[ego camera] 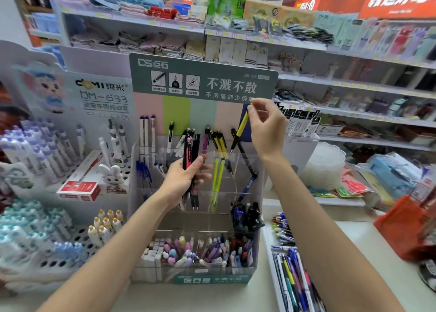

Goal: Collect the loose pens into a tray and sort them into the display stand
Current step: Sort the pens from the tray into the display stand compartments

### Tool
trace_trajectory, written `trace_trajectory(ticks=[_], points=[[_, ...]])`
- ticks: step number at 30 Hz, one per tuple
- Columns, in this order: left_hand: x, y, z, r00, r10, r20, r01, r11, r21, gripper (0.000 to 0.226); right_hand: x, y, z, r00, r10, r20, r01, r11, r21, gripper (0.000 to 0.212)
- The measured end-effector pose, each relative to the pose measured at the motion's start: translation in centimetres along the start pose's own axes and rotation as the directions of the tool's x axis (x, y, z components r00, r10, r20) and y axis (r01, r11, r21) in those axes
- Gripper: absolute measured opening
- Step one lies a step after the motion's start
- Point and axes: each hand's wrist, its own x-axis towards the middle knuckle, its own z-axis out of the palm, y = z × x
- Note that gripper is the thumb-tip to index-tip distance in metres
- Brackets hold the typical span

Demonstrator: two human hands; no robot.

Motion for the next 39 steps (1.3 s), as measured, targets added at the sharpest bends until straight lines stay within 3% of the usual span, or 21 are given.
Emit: trace_trajectory(ticks=[3, 12, 14, 16, 18, 20, 24, 28, 32, 35, 39], points=[[0.6, 0.5, 0.1, 0.999, 0.038, -0.019, -0.036, 0.998, 0.059, 0.027, -0.3, 0.4, 1.2, 0.997, -0.074, -0.004, 0.074, 0.997, -0.034, 0.019], [0.7, 1.2, -0.5, 0.998, 0.037, 0.041, -0.039, 0.998, 0.051, 0.030, -0.7, 0.7, 1.6, 0.964, -0.133, -0.230, 0.138, 0.990, 0.003, 0.018], [0.6, 1.2, -0.5, 0.999, 0.029, 0.031, -0.030, 0.998, 0.055, 0.027, -0.6, 1.2, 1.7, 0.979, -0.129, -0.158, 0.127, 0.992, -0.022, 0.019], [0.6, 1.1, -0.4, 1.000, 0.006, 0.007, -0.006, 0.999, 0.043, 0.022, -1.1, 1.9, 2.1, 0.990, -0.134, 0.047, 0.137, 0.987, -0.083, 0.020], [0.5, 1.1, -0.2, 1.000, -0.019, -0.019, 0.019, 1.000, 0.019, 0.020, -2.0, 2.6, 2.7, 0.953, -0.078, 0.294, 0.124, 0.982, -0.142, 0.022], [0.4, 1.1, -0.2, 1.000, -0.021, -0.023, 0.022, 0.999, 0.024, 0.019, -3.0, 2.8, 3.1, 0.900, 0.011, 0.436, 0.081, 0.978, -0.194, 0.029], [0.1, 1.1, -0.4, 1.000, -0.010, 0.002, 0.010, 1.000, 0.029, 0.017, -3.7, 2.0, 2.8, 0.955, -0.043, 0.293, 0.088, 0.986, -0.141, 0.039], [0.5, 1.4, 1.1, 0.998, 0.030, 0.059, -0.032, 0.999, 0.042, 0.018, -3.9, -0.2, 2.8, 0.890, 0.045, 0.454, -0.071, 0.997, 0.041, 0.041], [0.8, 1.4, 2.9, 0.991, 0.029, 0.131, -0.028, 1.000, -0.007, 0.017, -2.9, -0.5, 1.6, 0.885, 0.085, 0.457, -0.139, 0.987, 0.085, 0.030], [0.9, 1.5, 4.1, 0.985, 0.021, 0.172, -0.019, 1.000, -0.015, 0.017, -1.4, -0.3, 0.1, 0.826, 0.130, 0.549, -0.196, 0.978, 0.063, 0.026], [1.2, 1.6, 5.1, 0.983, 0.025, 0.181, -0.019, 0.999, -0.034, 0.016, -0.5, 0.0, -1.3, 0.889, 0.172, 0.424, -0.228, 0.970, 0.084, 0.023]])
